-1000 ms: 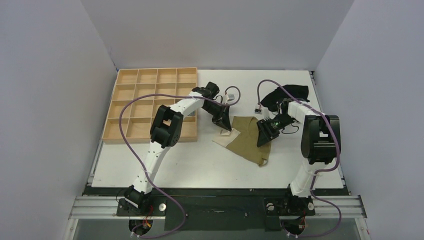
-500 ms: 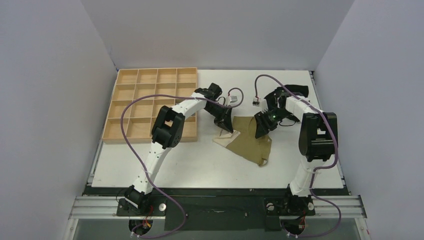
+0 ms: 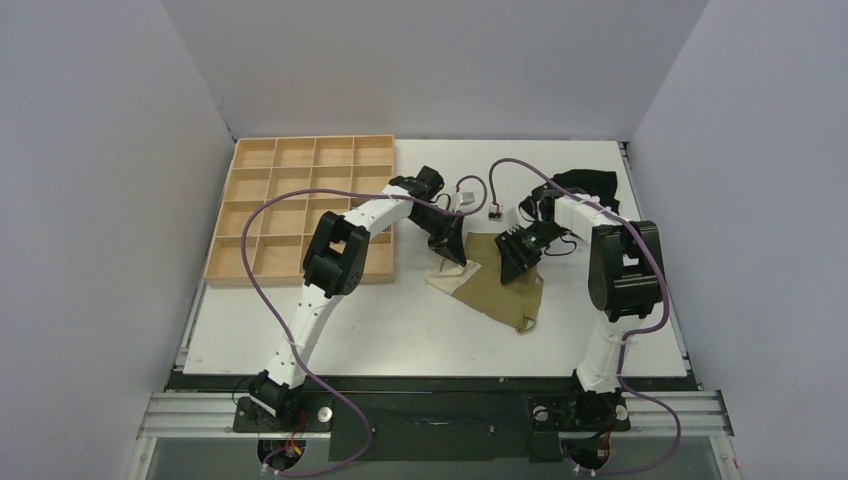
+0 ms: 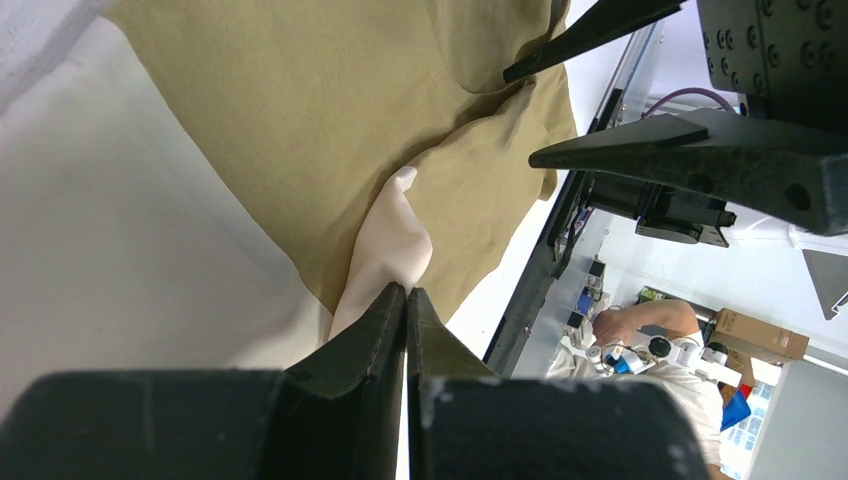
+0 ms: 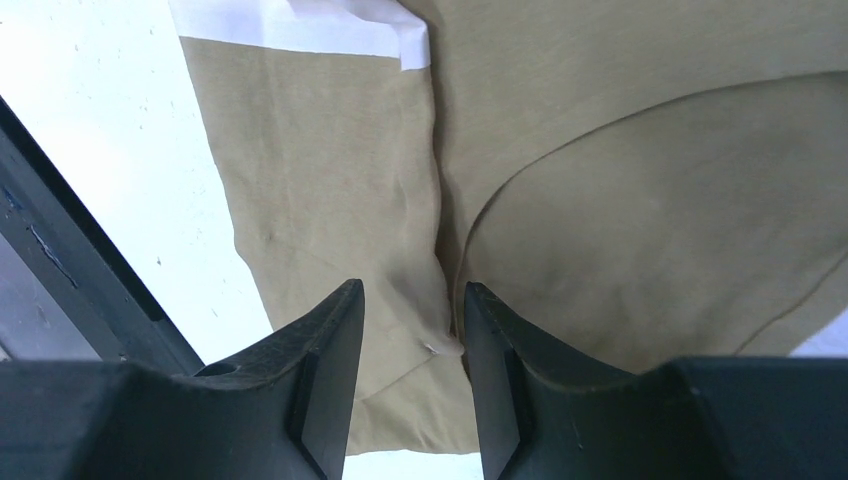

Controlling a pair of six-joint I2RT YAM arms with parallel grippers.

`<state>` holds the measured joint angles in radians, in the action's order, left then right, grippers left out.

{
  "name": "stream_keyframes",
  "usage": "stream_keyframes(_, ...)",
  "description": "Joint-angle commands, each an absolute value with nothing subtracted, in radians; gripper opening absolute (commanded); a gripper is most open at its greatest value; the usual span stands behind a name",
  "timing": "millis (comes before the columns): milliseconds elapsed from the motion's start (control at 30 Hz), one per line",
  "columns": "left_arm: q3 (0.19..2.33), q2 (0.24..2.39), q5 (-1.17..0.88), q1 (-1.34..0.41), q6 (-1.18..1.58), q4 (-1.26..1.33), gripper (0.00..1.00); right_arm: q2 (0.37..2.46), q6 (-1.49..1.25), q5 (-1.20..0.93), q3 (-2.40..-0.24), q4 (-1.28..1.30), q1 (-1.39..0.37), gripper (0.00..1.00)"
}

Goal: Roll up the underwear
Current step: Fold the underwear at the center of the board.

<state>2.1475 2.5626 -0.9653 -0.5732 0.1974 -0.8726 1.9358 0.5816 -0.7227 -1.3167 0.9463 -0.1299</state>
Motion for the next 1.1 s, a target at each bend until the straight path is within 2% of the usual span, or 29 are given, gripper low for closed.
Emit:
stream_keyframes(0,2.167,2.503,-0.976,-0.569,0.175,-0.88,0.0,1.932,0.603,-0.714,-1.298,0.929,-0.142,0.38)
stream_keyframes(233,2.167,2.5,-0.977,-0.566,0.174,-0.881,0.0,1.928,0.613,-0.697,-1.288,0.928,-0.146,0.34)
stream_keyframes(600,2.167,2.494,-0.978,-0.562,0.173,-0.882,0.0,1.912,0.624,-0.691,-1.28,0.942,-0.148,0.08)
stream_keyframes(1067,2.151,2.433,-0.99,-0.555,0.049,-0.98,0.0,1.811,0.676,-0.687,-1.293,1.032,-0.149,0.0)
